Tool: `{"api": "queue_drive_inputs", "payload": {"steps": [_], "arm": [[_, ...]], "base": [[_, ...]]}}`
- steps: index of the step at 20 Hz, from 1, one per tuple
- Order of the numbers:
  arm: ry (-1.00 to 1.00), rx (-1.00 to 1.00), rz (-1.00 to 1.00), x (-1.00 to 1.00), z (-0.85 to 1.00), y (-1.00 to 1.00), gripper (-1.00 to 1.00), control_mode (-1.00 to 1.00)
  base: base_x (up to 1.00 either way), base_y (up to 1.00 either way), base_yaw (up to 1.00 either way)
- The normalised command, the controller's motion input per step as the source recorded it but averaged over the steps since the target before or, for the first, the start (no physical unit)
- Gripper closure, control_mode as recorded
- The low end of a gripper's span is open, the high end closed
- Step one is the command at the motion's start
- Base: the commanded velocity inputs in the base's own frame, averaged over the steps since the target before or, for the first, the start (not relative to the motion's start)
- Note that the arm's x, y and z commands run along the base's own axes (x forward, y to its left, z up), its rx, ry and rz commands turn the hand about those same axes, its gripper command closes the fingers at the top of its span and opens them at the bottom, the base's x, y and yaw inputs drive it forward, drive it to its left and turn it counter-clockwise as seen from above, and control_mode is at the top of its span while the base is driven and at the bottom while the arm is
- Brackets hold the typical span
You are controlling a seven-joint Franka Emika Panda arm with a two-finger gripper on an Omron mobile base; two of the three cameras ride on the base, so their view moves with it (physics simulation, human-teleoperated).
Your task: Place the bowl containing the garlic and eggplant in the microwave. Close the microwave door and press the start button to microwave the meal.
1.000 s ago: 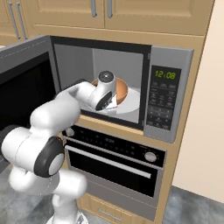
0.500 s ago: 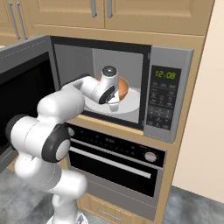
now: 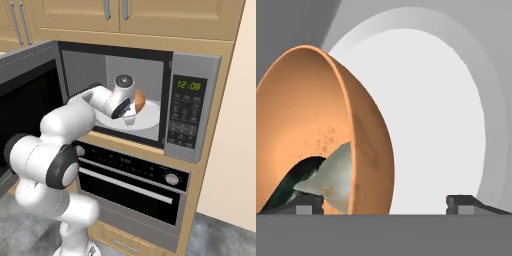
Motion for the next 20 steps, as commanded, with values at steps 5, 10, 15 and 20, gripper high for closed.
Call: {"api": "queue_drive_inputs", "payload": {"steps": [5, 10, 15, 20], "arm": [[-0.05, 0.0, 0.0, -0.33, 0.16, 0.02, -1.0, -1.0], [0.0, -0.02, 0.0, -0.48, 0.6, 0.0, -1.0, -1.0], [0.02, -0.12, 0.08, -0.89, 0.13, 0.0, -1.0, -1.0], [0.0, -0.22, 0.25, -1.0, 0.0, 0.15, -1.0, -1.0]], "base": [[0.0, 0.0, 0.0], [0.0, 0.0, 0.0], [0.0, 0.0, 0.0], [0.0, 0.0, 0.0]]}}
